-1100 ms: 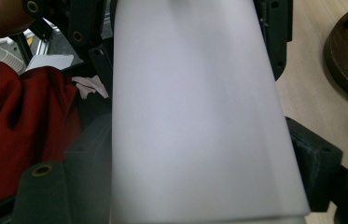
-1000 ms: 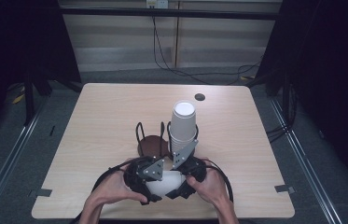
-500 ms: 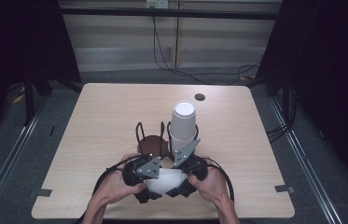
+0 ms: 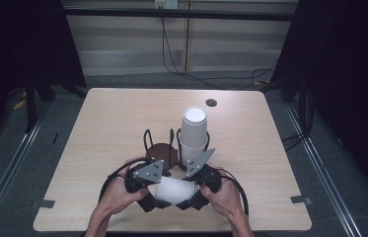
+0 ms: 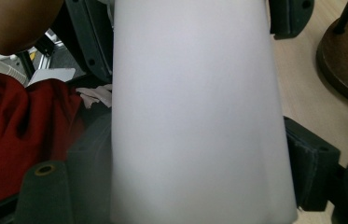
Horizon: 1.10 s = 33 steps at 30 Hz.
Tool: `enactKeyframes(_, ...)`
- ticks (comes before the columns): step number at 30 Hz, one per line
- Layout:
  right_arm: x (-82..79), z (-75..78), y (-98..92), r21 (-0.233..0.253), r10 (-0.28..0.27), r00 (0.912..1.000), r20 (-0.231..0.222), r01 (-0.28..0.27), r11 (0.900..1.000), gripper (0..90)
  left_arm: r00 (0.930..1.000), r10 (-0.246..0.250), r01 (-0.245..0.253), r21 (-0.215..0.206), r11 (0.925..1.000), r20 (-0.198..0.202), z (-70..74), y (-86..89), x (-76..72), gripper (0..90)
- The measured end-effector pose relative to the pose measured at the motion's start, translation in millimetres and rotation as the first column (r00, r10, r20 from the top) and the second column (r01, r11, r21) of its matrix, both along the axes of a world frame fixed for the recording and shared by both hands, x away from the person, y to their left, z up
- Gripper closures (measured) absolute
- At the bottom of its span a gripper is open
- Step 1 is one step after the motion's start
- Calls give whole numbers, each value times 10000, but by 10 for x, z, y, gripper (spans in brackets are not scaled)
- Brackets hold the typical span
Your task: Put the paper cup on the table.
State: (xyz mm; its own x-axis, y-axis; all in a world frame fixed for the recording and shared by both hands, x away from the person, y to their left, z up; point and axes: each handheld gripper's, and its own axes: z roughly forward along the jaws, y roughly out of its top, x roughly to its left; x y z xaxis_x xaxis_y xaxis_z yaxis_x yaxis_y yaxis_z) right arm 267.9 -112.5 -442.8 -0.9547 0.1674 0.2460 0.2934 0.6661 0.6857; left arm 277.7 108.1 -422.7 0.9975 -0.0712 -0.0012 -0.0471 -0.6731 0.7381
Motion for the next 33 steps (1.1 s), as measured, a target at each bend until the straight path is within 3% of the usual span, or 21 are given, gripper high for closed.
enactKeyframes(4, -8, -12, -34, -60, -100, 9999, -65, 100, 9999, 236, 9996, 225, -236, -800, 9965, -141, 48, 71, 24, 128)
enactKeyframes(8, -43, -69, -86, 20, -297, 9995, -103, 297, 9996, 236, 9992, 390, -387, -907, 9951, 18, 70, 77, 36, 93)
enactKeyframes(15, -59, -140, -242, 493, -776, 9966, -282, 789, 9957, 234, 9944, 1038, -1054, -1552, 9822, -189, 68, 197, 71, 142)
enactKeyframes(17, -57, -139, -276, 628, -923, 9954, -262, 938, 9936, 233, 9926, 1182, -1213, -1559, 9803, -287, 68, 232, 72, 151)
enactKeyframes(21, -47, -148, -321, 779, -1148, 9932, -189, 1160, 9902, 233, 9890, 1478, -1446, -1756, 9738, 50, 85, 263, 20, 156)
enactKeyframes(29, -48, -192, -418, 1297, -1679, 9855, -254, 1698, 9769, 232, 9774, 2044, -2112, -2078, 9551, -539, 10, 326, 26, 157)
enactKeyframes(30, -44, -197, -422, 1353, -1670, 9856, -276, 1692, 9762, 232, 9781, 2003, -2077, -2061, 9562, -567, -8, 328, 26, 156)
enactKeyframes(33, -46, -204, -426, 1667, -1817, 9831, -229, 1829, 9689, 232, 9768, 1988, -2120, -2297, 9499, -794, -57, 333, 15, 158)
